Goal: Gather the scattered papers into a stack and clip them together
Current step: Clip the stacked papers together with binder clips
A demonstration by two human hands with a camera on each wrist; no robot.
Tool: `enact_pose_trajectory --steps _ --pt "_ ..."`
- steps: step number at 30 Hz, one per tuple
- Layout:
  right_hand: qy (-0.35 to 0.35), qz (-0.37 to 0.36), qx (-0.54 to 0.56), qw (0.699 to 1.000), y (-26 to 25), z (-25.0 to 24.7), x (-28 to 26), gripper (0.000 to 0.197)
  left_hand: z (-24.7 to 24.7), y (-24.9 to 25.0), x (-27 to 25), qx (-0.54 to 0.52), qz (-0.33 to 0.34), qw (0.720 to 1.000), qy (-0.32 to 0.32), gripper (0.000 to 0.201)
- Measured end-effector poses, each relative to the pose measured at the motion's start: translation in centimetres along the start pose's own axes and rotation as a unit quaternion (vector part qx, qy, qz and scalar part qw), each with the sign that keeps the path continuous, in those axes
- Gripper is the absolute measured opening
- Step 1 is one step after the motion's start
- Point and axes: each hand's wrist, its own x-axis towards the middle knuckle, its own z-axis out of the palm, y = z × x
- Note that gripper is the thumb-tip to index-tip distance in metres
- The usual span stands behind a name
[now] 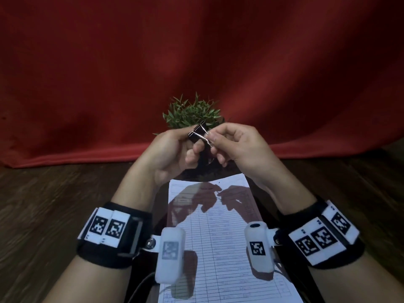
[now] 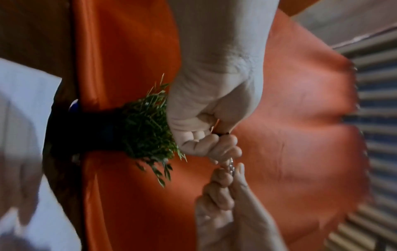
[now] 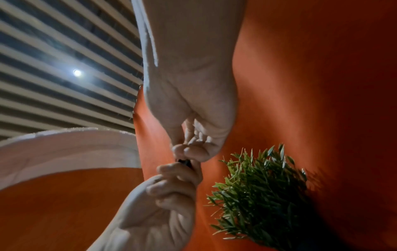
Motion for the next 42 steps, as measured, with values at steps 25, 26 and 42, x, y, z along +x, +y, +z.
enact_pose_trajectory --steps 25,26,42 --pt "0.008 0.034 0.121 0.992 0.4 0.5 0.2 0.012 0.7 -0.5 0.7 -0.025 0.209 0.973 0.092 0.009" --pt "0.007 0.029 0.104 0.994 0.4 0.6 0.1 0.012 0.7 -0.6 0.8 -0.027 0.205 0.972 0.108 0.009" --pt "0.066 -0.011 -0.046 0.997 0.3 -1.1 0.5 0.016 -0.1 -0.4 0.3 0.150 0.167 0.973 0.056 0.019"
